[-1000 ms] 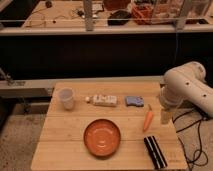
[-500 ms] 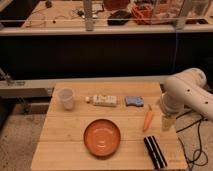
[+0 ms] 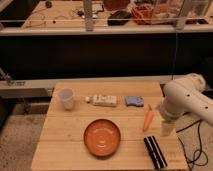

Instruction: Push the eraser across the table

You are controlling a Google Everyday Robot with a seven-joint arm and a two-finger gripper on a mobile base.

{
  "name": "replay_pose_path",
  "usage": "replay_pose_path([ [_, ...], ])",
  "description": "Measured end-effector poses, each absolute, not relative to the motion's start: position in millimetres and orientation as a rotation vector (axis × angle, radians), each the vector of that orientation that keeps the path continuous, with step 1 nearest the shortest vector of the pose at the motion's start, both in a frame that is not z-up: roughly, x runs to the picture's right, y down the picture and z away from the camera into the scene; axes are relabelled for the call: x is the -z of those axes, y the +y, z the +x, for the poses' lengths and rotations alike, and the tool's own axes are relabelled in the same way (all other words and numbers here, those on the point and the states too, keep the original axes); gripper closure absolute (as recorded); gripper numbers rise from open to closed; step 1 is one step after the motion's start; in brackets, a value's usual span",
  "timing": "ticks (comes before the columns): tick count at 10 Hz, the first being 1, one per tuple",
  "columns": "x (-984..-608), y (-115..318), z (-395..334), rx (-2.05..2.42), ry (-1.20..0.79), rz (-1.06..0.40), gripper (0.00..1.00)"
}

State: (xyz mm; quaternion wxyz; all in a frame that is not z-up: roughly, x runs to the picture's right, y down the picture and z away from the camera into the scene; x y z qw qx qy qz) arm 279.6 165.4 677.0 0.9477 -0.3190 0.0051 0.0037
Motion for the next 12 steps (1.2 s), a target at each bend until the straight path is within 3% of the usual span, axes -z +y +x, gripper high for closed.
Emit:
replay_pose_path([
  [12,-674.9,199.4,269.2,-0.019,0.007,-0.706,0.20],
])
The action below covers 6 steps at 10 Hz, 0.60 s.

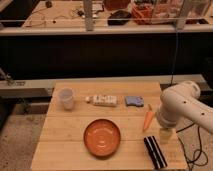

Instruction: Push the eraser across the table

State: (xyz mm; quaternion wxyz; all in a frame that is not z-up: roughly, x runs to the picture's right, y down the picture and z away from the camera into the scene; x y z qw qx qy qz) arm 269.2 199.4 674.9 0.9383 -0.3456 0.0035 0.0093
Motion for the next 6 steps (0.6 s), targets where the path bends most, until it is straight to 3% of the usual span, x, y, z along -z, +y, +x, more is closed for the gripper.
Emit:
replay_pose_path([
  [1,-674.7,201.3,269.1,-0.021,0.007,-0.709,0.22],
  [3,-672.8,206.9,268.4,-0.027,0.007,-0.714,0.36],
  [6,-670.2,215.4,267.7,-0.037,0.009,-0.721,0.34],
])
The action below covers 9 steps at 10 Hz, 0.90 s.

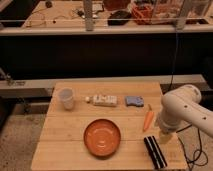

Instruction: Push the eraser across the table

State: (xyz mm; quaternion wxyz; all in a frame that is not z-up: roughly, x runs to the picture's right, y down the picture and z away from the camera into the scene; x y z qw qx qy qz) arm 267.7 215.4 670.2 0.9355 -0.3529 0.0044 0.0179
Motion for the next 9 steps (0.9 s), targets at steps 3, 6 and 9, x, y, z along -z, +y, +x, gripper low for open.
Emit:
replay_pose_path([
  [3,-672.5,224.6,269.2,-0.056,0.013,-0.724,0.47],
  [6,-676.1,232.0,268.5,-0.066,0.018,-0.726,0.78],
  [9,-686.2,246.3,267.5,-0.076,0.022,-0.727,0.98],
])
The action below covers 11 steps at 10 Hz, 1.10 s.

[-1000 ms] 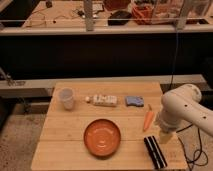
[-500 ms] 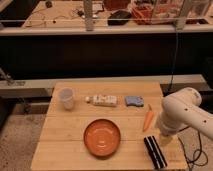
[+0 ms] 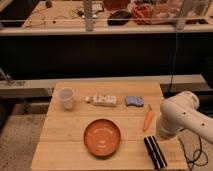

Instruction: Push the eraser across the table

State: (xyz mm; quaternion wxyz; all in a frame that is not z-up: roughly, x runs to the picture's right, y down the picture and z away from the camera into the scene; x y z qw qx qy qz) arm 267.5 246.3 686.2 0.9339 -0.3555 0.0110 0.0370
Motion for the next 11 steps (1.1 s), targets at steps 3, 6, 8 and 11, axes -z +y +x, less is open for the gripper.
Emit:
replay_pose_path([
  [3,-695.5,258.7,268.4,-0.090,0.023,-0.737,1.00],
  [6,-704.8,271.9,263.9,-0.090,0.016,-0.744,1.00],
  [8,-709.0,280.4,264.7,-0.092,0.013,-0.751,1.00],
  [11,-710.5,289.2,262.9,-0.089,0.017,-0.757,1.00],
])
